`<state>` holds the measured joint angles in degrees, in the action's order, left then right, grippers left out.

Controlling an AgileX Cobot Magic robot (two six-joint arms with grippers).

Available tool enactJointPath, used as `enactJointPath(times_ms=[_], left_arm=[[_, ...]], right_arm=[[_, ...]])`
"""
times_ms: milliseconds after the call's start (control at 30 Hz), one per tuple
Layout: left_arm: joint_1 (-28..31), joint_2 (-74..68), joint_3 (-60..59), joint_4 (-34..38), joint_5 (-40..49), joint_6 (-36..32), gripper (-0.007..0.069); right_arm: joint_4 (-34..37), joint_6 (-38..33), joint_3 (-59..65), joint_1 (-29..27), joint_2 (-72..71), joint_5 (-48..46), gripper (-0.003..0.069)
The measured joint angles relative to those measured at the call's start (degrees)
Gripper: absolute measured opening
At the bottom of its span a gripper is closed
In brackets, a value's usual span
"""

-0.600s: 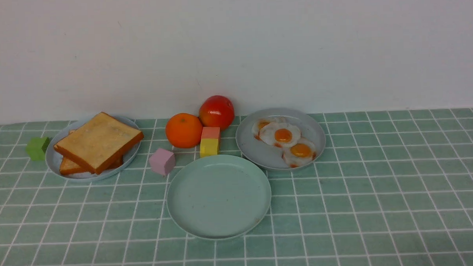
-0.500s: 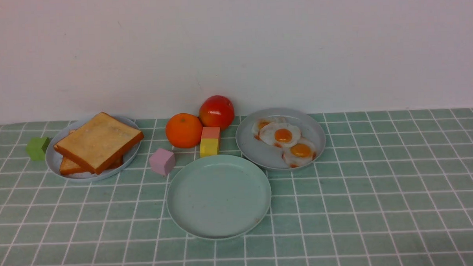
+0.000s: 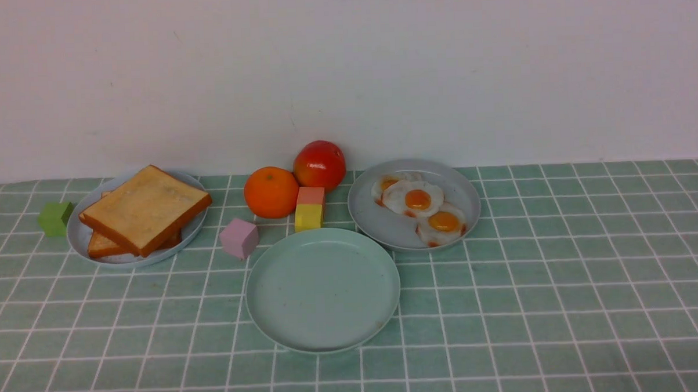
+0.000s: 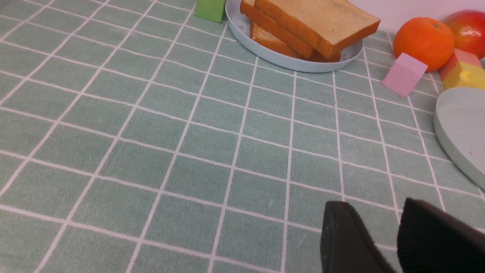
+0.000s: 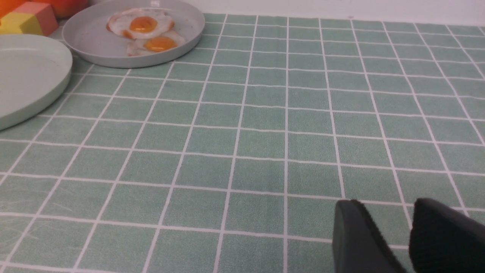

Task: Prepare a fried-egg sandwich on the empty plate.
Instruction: Use the left arm to grab a slice of bread

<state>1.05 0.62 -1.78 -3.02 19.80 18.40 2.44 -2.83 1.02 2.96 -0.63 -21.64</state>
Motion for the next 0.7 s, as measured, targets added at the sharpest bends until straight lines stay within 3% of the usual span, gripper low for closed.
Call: enactJointPath(times_ms=[300,500,633,700], left_arm=[[0.0,0.0,0.0,21.75,-16.33,13.42,0.0237],[0.0,0.0,0.0,32.27,-21.58,19.02,0.0237],[0.0,0.0,0.0,34.59,-22.04,18.31,0.0236],[0.0,0.0,0.6,34.73,-20.47,16.87,0.0212]], right_arm=[[0.0,0.0,0.0,0.0,0.0,0.0,0.0239],[0.0,0.0,0.0,0.0,0.0,0.0,0.0239],[0.83,0.39,0.0,0.0,0.0,0.33,0.0239],[5.63,2.83,0.18,0.0,0.0,1.86,0.0239]])
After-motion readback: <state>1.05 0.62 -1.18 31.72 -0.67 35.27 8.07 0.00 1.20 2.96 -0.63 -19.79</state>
